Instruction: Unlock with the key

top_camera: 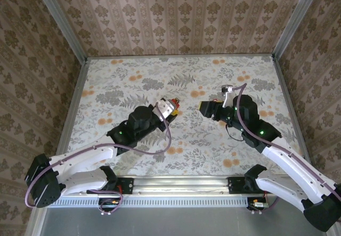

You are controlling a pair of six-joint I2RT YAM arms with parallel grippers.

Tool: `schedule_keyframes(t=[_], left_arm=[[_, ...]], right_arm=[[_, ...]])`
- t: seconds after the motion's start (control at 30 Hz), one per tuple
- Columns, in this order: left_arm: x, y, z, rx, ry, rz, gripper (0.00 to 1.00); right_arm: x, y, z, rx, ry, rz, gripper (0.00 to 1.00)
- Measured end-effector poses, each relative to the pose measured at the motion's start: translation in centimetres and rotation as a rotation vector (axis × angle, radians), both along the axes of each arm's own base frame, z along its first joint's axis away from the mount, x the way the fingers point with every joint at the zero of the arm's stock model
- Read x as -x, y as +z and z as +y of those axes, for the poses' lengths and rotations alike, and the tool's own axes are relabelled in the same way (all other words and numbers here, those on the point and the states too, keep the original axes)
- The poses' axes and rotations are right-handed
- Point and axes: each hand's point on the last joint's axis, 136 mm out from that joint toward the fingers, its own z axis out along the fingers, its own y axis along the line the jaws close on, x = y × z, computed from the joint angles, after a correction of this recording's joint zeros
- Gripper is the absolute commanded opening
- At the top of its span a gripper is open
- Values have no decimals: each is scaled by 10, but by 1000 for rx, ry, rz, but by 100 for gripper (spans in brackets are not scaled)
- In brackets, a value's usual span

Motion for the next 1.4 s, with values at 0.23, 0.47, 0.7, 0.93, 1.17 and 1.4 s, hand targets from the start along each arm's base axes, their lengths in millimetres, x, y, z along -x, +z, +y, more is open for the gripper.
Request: schedule_keyframes(t=[0.23, 0.47, 0.7, 0.93, 1.17, 1.4], left_arm=[[5, -4, -15, -269, 33, -207, 0], [3, -16, -14, -507, 105, -430, 0], [8, -42, -22, -723, 141, -655, 0], [13, -52, -33, -822, 174, -796, 0], [13, -50, -36, -833, 212, -840, 0], [12, -59, -39, -864, 207, -850, 0]], right_arm=[[1, -14, 8, -29, 95, 52, 46], [7, -22, 13, -47, 144, 71, 45], [11, -37, 13, -60, 178, 69, 44], [12, -47, 20, -74, 237, 48, 43], [14, -58, 31, -69, 312, 61, 43], [17, -58, 36, -72, 354, 58, 42]])
